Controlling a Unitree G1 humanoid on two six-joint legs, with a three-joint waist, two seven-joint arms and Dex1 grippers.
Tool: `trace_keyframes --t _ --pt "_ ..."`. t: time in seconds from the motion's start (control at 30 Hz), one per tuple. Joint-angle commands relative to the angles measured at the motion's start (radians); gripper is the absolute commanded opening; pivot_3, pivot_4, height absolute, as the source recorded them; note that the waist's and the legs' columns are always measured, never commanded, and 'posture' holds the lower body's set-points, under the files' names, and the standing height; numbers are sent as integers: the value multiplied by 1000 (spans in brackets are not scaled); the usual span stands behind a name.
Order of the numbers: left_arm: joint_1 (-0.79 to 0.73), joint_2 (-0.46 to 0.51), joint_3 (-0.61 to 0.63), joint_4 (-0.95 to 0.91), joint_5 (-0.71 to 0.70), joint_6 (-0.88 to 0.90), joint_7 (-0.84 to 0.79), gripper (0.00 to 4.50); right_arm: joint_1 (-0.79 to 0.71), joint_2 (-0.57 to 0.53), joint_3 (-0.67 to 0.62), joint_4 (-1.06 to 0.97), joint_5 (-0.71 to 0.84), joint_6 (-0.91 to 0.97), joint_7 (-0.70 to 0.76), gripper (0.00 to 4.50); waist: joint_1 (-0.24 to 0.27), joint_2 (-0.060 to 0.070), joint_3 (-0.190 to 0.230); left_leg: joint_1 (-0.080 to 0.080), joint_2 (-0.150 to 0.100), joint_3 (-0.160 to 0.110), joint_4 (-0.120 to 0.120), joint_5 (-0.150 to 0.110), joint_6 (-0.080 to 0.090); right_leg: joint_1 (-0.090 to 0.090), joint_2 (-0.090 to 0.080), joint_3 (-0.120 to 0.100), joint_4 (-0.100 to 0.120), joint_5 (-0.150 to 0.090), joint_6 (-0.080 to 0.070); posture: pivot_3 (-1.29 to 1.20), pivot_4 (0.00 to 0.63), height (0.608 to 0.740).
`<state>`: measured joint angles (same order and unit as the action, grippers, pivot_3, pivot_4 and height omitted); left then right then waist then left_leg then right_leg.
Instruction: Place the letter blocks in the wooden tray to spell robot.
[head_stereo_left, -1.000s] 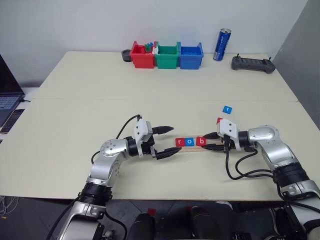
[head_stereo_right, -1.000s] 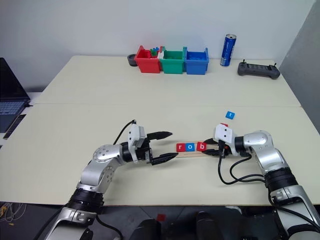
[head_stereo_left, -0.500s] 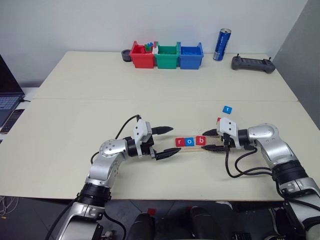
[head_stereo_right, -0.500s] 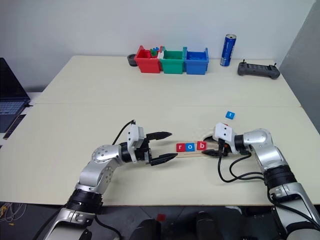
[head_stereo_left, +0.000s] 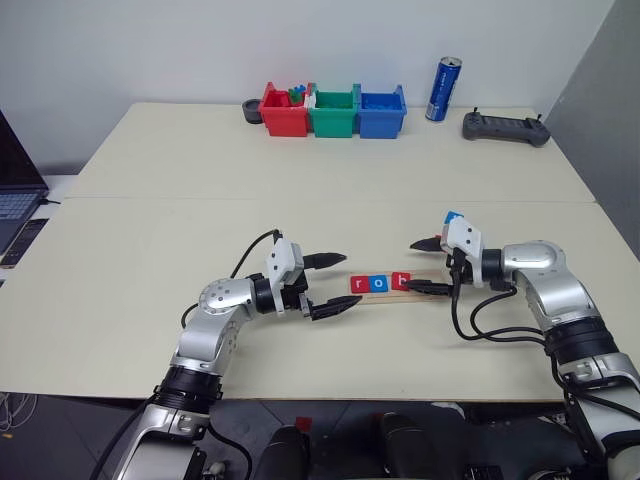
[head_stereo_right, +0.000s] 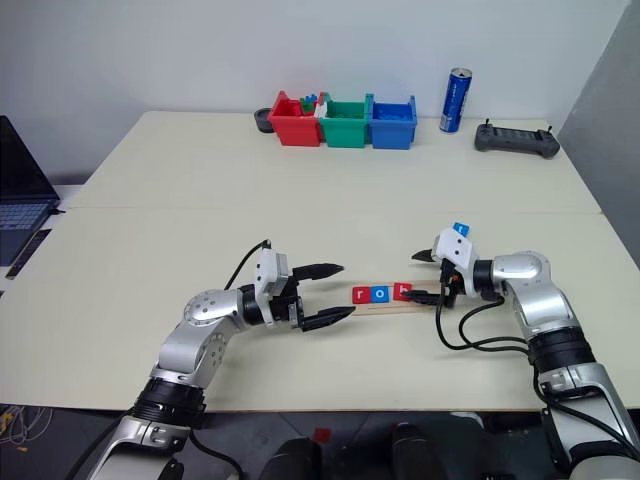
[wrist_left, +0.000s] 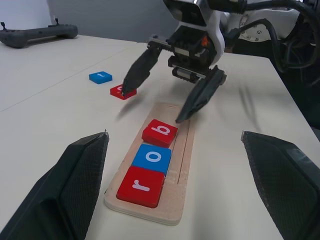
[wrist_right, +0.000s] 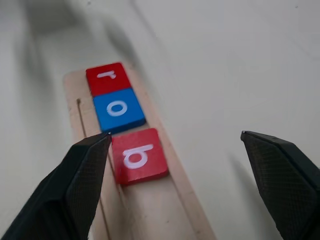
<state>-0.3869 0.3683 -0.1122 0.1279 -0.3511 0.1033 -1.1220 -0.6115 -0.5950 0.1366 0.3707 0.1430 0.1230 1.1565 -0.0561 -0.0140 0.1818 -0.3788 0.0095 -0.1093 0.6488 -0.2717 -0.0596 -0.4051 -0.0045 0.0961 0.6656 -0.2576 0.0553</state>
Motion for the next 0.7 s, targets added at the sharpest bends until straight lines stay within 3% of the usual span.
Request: trace_keyframes --t 0.03,0.3,0.7 --pt "-14 4 4 -22 -9 -5 -1 4500 -17 16 -21 -30 1 -22 -40 3227 0 0 0 0 0 0 0 0 0 0 0 0 0 0 0 0 150 740" --pt "-18 10 5 -25 -9 0 -4 4500 5 53 34 -4 -81 -109 -105 262 0 0 0 0 0 0 0 0 0 0 0 0 0 0 0 0 150 740" --pt "-9 12 5 -38 -10 4 1 4500 4 50 78 8 -128 -190 -93 262 -1 0 0 0 0 0 0 0 0 0 0 0 0 0 0 0 150 740"
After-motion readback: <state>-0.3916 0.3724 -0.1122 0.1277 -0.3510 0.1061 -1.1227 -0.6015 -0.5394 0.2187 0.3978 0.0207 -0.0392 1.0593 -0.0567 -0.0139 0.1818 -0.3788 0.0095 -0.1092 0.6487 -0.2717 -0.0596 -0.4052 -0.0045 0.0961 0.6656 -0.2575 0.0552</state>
